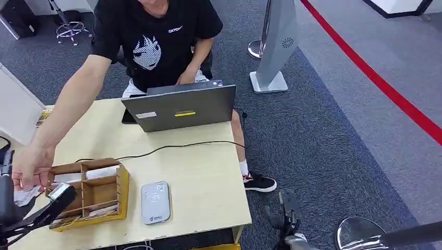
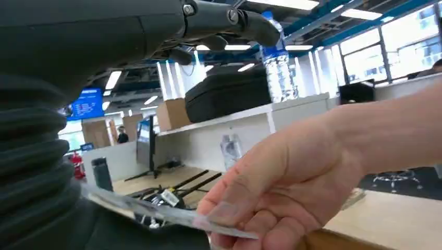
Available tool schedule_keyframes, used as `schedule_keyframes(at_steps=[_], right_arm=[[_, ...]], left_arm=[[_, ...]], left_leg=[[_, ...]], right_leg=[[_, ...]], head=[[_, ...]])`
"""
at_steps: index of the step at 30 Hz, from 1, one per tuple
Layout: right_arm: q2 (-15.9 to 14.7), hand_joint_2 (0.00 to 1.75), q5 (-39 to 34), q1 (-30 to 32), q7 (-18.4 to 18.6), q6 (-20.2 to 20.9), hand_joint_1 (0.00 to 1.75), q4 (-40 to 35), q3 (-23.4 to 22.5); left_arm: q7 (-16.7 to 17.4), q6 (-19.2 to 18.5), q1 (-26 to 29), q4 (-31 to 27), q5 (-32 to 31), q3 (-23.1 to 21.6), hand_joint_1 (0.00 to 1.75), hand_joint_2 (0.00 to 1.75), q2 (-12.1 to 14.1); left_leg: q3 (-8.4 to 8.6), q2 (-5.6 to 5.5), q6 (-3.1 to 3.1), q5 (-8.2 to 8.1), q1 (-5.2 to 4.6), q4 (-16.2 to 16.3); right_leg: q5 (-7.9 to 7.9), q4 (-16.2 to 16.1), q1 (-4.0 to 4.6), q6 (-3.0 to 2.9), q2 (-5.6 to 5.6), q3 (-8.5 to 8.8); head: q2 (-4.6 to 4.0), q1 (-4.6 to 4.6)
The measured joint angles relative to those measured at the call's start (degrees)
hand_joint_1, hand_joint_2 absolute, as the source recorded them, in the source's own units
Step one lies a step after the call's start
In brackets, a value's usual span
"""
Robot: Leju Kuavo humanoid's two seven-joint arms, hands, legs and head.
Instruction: Pass the card to the sensor for recognition and then transmit it.
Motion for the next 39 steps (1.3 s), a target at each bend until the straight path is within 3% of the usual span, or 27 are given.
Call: schedule_keyframes(at_steps=[2, 5, 7, 11, 19, 32, 39], right_arm=[[-1.7, 1.75, 0.0, -0.6, 0.0, 2.0, 0.0, 0.4, -1.8], [-6.9, 1.75, 0.0, -2.2, 0.0, 11.0, 0.0, 0.6, -8.9], [-10.5, 1.75, 0.0, -3.8, 0.0, 14.6, 0.0, 0.7, -13.2], [-15.3, 1.75, 0.0, -5.3, -0.1, 16.5, 0.0, 0.9, -19.3], [-20.0, 1.75, 0.0, -7.5, -0.1, 21.4, 0.0, 0.9, -26.4], [-21.2, 1.75, 0.0, -8.5, -0.1, 22.3, 0.0, 0.8, -29.1], [-22.3, 1.75, 0.0, -8.7, -0.1, 21.7, 0.0, 0.8, -29.8]], left_arm=[[-0.2, 0.0, -0.7, 0.2, -0.7, -1.9, 0.0, 1.75, 0.6], [0.0, -0.3, -1.4, 0.2, -2.1, -4.3, 0.0, 1.75, 2.3], [0.5, -1.0, -1.8, -0.1, -2.4, -5.1, 1.75, 1.75, 3.4], [0.7, -1.6, -2.3, -0.4, -2.5, -5.9, 1.75, 1.75, 4.9], [0.9, -2.1, -2.6, -2.4, -2.1, -6.4, 1.75, 1.75, 7.3], [0.8, -1.8, -2.5, -5.4, -1.3, -6.4, 1.75, 1.75, 8.6], [-1.6, 2.6, 2.0, -8.2, -1.1, -6.4, 1.75, 1.75, 8.4]], left_leg=[[-0.02, -0.02, 0.0, 0.0, -0.02, 0.0], [-0.1, -0.12, 0.11, 0.07, -0.13, 0.0], [-0.17, -0.16, 0.16, 0.1, -0.15, 0.1], [-0.21, -0.01, 0.18, 0.1, -0.14, 0.1], [-0.31, -0.09, 0.17, 0.17, -0.08, 0.1], [-0.34, -0.1, 0.17, 0.17, -0.1, 0.1], [-0.37, -0.07, 0.17, 0.16, -0.1, 0.1]], right_leg=[[0.03, 0.0, -0.02, 0.04, -0.01, -0.01], [0.09, 0.0, -0.16, 0.11, -0.09, -0.02], [0.14, 0.0, -0.18, 0.18, -0.12, -0.02], [0.21, 0.0, -0.17, 0.23, 0.04, -0.06], [0.24, 0.0, -0.13, 0.24, -0.06, -0.15], [0.25, 0.0, -0.13, 0.25, -0.07, -0.16], [0.25, 0.0, -0.13, 0.26, -0.04, -0.21]], head=[[0.0, 0.0], [0.0, -0.02], [0.0, -0.02], [0.0, 0.15], [0.0, 0.04], [0.0, 0.04], [0.0, 0.02]])
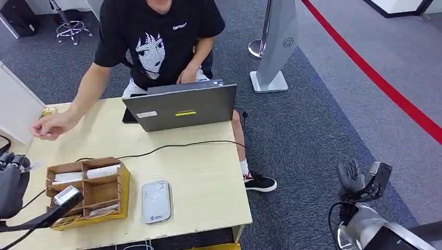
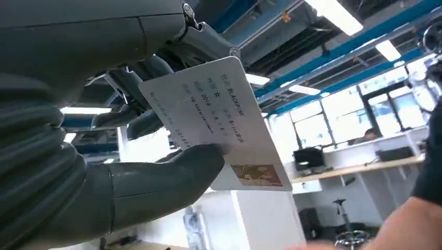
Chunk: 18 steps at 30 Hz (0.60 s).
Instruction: Pass the card to the sensor for recognition and then transmit it.
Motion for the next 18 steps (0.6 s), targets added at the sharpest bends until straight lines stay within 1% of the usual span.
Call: schedule_keyframes(at_steps=[5, 7, 8, 9, 10, 12, 13, 15, 18], right_arm=[[-0.1, 1.75, 0.0, 0.0, 0.0, -0.8, 0.0, 0.0, 0.1], [0.0, 1.75, 0.0, -0.1, 0.0, -2.3, 0.0, 0.0, 0.7], [0.1, 1.75, 0.0, -0.1, 0.0, -3.7, 0.0, -0.2, 1.2], [0.4, 1.75, 0.0, -0.3, 0.0, -5.3, 0.0, -0.3, 2.2], [0.7, 1.75, 0.0, -0.3, 0.0, -6.0, 0.0, -0.3, 3.2], [1.4, 1.75, 0.0, -0.3, 0.0, -5.9, 0.0, -0.3, 4.1], [1.8, 1.75, 0.0, -0.2, 0.0, -5.8, 0.0, -0.3, 4.3], [2.4, 1.75, 0.0, 0.0, 0.0, -6.2, 0.0, -0.3, 4.7], [3.2, 1.75, 0.0, 0.0, 0.0, -8.2, 0.0, -0.4, 5.8]], left_arm=[[-1.1, 3.1, 3.6, -2.0, -0.3, -1.5, 1.75, 1.75, -0.7], [-1.9, 4.7, 4.9, -2.4, -0.3, -2.7, 1.75, 1.75, -1.3], [-2.3, 5.5, 5.7, -2.6, -0.2, -3.5, 1.75, 1.75, -2.2], [-2.5, 5.9, 6.5, -2.6, -0.4, -4.6, 1.75, 1.75, -3.6], [-2.7, 5.8, 7.1, -2.6, -1.0, -5.8, 1.75, 1.75, -5.2], [-2.5, 5.5, 8.1, -2.5, -1.8, -8.9, 1.75, 1.75, -8.7], [-2.2, 5.5, 8.4, -2.3, -1.8, -10.6, 1.75, 1.75, -10.1], [-1.6, 5.6, 8.8, -1.7, -1.1, -13.2, 1.75, 1.75, -11.6], [-1.3, 6.0, 8.9, 0.2, 1.0, -15.6, 1.75, 1.75, -12.5]], left_leg=[[-0.02, -0.01, 0.0, 0.0, 0.0, 0.0], [-0.05, -0.03, 0.0, 0.0, -0.01, 0.0], [-0.06, -0.02, 0.0, 0.0, -0.01, 0.0], [-0.03, -0.01, 0.0, 0.0, -0.02, 0.0], [-0.04, 0.0, 0.0, 0.0, -0.02, 0.0], [-0.05, -0.03, 0.0, 0.0, -0.02, 0.0], [-0.06, -0.08, 0.01, 0.0, -0.04, 0.0], [-0.07, -0.09, 0.01, 0.0, -0.04, 0.0], [-0.05, -0.08, 0.01, 0.0, -0.04, 0.0]], right_leg=[[0.0, 0.0, 0.0, 0.0, -0.01, -0.02], [0.0, 0.0, -0.01, 0.0, -0.03, 0.0], [0.0, 0.0, -0.01, 0.0, -0.02, 0.0], [0.01, 0.0, -0.01, 0.01, -0.01, -0.01], [0.01, 0.0, -0.02, 0.01, 0.0, -0.01], [0.01, 0.0, -0.02, 0.02, -0.03, -0.01], [0.01, 0.0, -0.03, 0.02, -0.07, -0.01], [0.02, 0.0, -0.03, 0.03, -0.08, -0.02], [0.02, 0.0, -0.03, 0.02, -0.07, -0.04]], head=[[0.0, 0.02], [0.0, 0.02], [0.0, 0.0], [0.0, -0.02], [0.0, -0.02], [0.0, 0.07], [0.0, 0.07], [0.0, 0.07], [0.0, 0.02]])
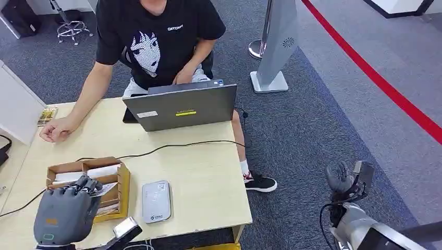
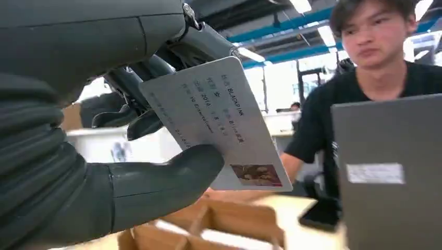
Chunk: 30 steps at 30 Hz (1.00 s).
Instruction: Pass the card to the sensor for recognition and then transmit it.
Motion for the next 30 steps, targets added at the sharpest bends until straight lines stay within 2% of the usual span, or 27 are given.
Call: schedule_keyframes(at_steps=[4, 17, 24, 30], right_arm=[[0.3, 1.75, 0.0, 0.0, 0.0, -1.9, 0.0, 0.0, 1.2], [0.3, 1.75, 0.0, 0.6, 0.0, -2.1, 0.0, 0.0, 1.4], [0.1, 1.75, 0.0, 0.8, 0.0, -2.7, 0.0, 0.0, 1.4], [-0.8, 1.75, 0.0, 0.8, 0.0, -2.4, 0.0, 0.0, 1.4]], left_arm=[[0.3, 0.6, 0.0, 2.9, 1.6, -2.4, 1.75, 1.75, -0.4], [0.4, 0.5, -0.1, 6.5, 3.3, -5.4, 1.75, 1.75, -0.7], [2.2, 0.0, -0.3, 9.3, 4.6, -7.1, 1.75, 1.75, -0.5], [3.8, -0.4, -0.3, 15.0, 6.0, -7.6, 1.75, 1.75, 0.4]], left_leg=[[0.0, 0.0, 0.0, 0.0, 0.04, 0.0], [-0.01, 0.01, 0.0, 0.0, 0.01, 0.0], [0.01, 0.01, 0.0, 0.0, 0.02, 0.0], [-0.01, 0.01, 0.0, 0.0, 0.02, 0.0]], right_leg=[[0.0, 0.0, 0.03, 0.0, 0.0, -0.01], [0.0, 0.0, 0.01, 0.0, 0.02, -0.02], [0.0, 0.0, 0.02, 0.0, 0.03, -0.02], [0.0, 0.0, 0.02, 0.0, 0.03, -0.02]], head=[[0.0, 0.0], [0.0, 0.0], [0.0, 0.0], [0.0, 0.0]])
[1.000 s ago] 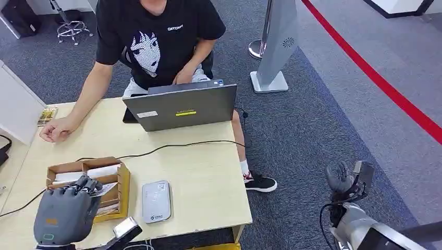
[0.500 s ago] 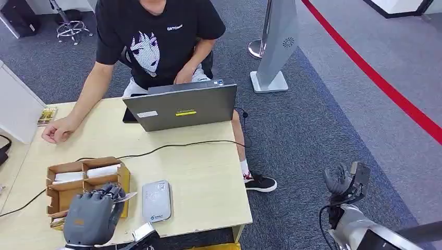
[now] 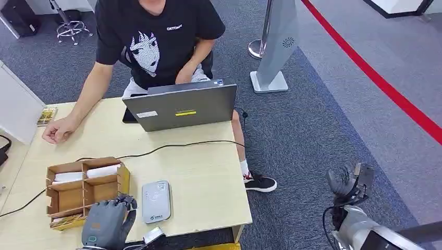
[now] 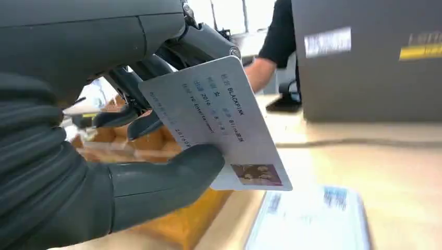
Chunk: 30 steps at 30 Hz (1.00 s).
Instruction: Pass the card to the sensor for recognition and then transmit it.
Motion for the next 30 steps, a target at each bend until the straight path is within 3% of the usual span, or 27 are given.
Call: schedule_keyframes(at_steps=[11, 24, 28, 30], right_arm=[[-0.9, 1.75, 0.0, 0.0, 0.0, 0.5, 0.0, 0.0, 0.0], [-1.0, 1.75, 0.0, 0.1, 0.0, 0.4, 0.0, 0.0, 0.0], [-1.1, 1.75, 0.0, 0.0, 0.0, 0.1, 0.0, 0.0, 0.0], [-1.1, 1.75, 0.0, 0.0, 0.0, 0.0, 0.0, 0.0, 0.0]], left_arm=[[1.1, 0.0, 0.3, 7.6, 1.2, 0.0, 1.75, 1.75, 0.7], [1.9, 0.9, 0.5, 9.7, 0.5, 0.1, 1.75, 1.75, 0.8], [1.3, 5.6, 0.4, 8.6, -1.3, 0.1, 1.75, 1.75, 0.8], [0.1, 7.5, 0.4, 5.1, -1.8, 0.1, 1.75, 1.75, 0.6]], left_leg=[[0.0, 0.0, 0.0, 0.0, 0.0, 0.0], [-0.01, -0.02, 0.03, 0.03, 0.0, 0.0], [-0.01, -0.01, 0.03, 0.03, 0.01, 0.0], [-0.03, -0.04, 0.03, 0.03, 0.01, 0.0]], right_leg=[[0.0, 0.0, 0.0, 0.0, -0.01, 0.0], [0.01, 0.0, 0.0, 0.0, -0.04, 0.03], [0.01, 0.0, 0.01, 0.0, -0.04, 0.02], [0.01, 0.0, 0.0, 0.0, -0.06, 0.02]], head=[[0.0, 0.0], [0.0, 0.0], [0.0, -0.02], [0.0, 0.0]])
